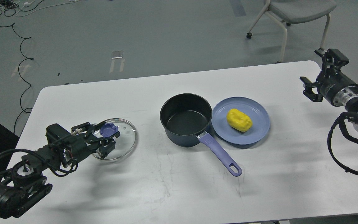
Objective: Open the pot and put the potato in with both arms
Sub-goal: 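Lift the glass lid off the pot and set it down nearer the robot, then release the lid, raise the left arm, and grasp the yellow potato with the right gripper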
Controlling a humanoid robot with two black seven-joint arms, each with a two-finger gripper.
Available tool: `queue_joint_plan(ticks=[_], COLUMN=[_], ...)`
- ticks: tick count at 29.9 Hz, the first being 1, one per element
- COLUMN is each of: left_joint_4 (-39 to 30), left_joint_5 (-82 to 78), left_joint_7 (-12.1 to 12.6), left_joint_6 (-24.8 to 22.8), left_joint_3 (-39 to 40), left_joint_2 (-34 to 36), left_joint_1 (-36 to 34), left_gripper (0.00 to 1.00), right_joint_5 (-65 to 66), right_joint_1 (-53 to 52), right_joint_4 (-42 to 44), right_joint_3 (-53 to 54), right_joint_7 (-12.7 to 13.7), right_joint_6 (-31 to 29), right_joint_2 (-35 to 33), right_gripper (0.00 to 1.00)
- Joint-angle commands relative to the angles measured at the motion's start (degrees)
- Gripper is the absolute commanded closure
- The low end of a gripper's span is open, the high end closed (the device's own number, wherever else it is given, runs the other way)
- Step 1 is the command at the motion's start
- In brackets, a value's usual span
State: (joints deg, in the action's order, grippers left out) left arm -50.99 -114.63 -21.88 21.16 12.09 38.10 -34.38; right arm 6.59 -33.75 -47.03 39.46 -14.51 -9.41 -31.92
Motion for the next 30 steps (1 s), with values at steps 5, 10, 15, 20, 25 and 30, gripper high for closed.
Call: queue_joint_plan(ticks=[5,10,15,20,25,30], left_joint_4=[1.07,1.07,1.07,0.11,-3.66,-5.08], left_joint_5=[0.11,4.14,7.14,8.98,25.89,50.85], left_joint_7=[0.0,-0.09,-0.79,-1.14,-4.2,-6.12], left_joint_6=[0.72,0.72,0.64,0.64,0.64,-2.42], left_joint_3=[-0.49,-0.49,-0.76,-0.58,0.21,0.3], left_joint_2=[-1.19,-1.1,-0.75,-0.84,1.61,1.71], left_joint_1=[0.01,-0.34,-0.69,-1.3,-7.26,-18.15], left_gripper=[0.46,0.2,0.13,0.05,0.02,0.02], right_joint_5=[0.0,0.0,0.27,2.98,21.74,50.64], right_joint_1=[-0.09,-0.18,-0.27,-2.81,-11.5,-16.61], right_joint_4=[0.01,-0.17,-0.52,-0.87,-4.64,-11.4], right_joint_3=[-1.4,-1.49,-1.58,-3.41,-12.45,-20.02], right_joint_7=[0.0,0.0,0.0,0.0,-0.35,-3.16], right_joint_6=[0.18,0.1,0.01,0.01,0.18,0.18], right_joint_2=[0.02,-0.07,-0.07,-0.16,-0.42,-0.77], right_gripper=[0.0,0.0,0.0,0.0,0.0,0.0])
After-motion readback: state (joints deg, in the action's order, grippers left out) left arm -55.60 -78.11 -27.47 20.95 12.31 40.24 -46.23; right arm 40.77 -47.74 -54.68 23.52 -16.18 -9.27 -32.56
